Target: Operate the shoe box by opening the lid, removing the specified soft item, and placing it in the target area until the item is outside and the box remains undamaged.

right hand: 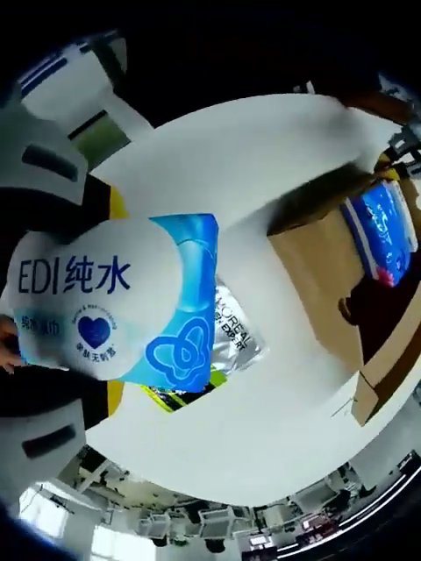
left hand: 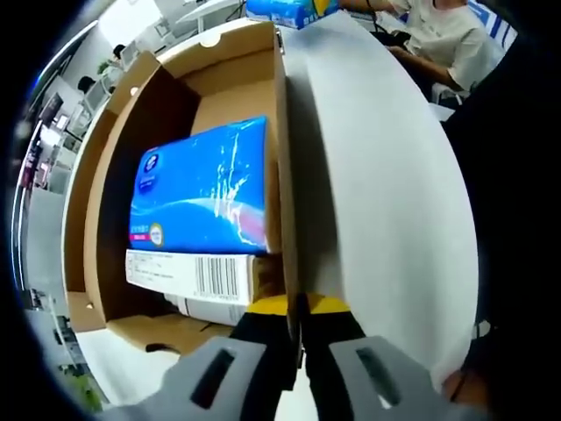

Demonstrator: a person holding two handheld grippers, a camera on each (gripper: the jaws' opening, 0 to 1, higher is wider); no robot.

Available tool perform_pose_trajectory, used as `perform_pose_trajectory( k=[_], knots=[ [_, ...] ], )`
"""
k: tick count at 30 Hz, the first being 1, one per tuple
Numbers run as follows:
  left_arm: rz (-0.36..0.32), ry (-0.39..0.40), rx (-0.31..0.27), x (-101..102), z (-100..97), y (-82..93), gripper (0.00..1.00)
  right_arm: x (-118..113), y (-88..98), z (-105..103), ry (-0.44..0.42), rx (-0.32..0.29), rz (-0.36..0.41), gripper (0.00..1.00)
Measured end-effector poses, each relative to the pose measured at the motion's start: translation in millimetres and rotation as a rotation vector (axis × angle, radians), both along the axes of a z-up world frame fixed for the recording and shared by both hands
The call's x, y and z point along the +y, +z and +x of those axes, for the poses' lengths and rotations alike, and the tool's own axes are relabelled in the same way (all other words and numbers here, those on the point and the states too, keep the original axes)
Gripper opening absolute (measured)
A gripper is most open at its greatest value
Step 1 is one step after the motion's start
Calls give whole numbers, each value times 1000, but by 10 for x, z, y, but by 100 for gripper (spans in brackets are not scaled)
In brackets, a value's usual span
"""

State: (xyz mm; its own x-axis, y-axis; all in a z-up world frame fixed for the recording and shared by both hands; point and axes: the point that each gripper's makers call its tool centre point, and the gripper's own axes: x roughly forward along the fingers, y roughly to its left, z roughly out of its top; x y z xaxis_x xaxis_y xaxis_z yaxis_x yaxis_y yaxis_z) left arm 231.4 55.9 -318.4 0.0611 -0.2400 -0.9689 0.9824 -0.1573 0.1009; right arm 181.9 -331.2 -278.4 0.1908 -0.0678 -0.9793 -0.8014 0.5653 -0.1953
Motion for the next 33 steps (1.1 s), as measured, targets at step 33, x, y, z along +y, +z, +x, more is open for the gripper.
perform_pose_trajectory(
  k=[33],
  knots=[
    [18,18,-7,19,-10,-12,3,-45,-88,657,448,64,-17,58]
  ],
)
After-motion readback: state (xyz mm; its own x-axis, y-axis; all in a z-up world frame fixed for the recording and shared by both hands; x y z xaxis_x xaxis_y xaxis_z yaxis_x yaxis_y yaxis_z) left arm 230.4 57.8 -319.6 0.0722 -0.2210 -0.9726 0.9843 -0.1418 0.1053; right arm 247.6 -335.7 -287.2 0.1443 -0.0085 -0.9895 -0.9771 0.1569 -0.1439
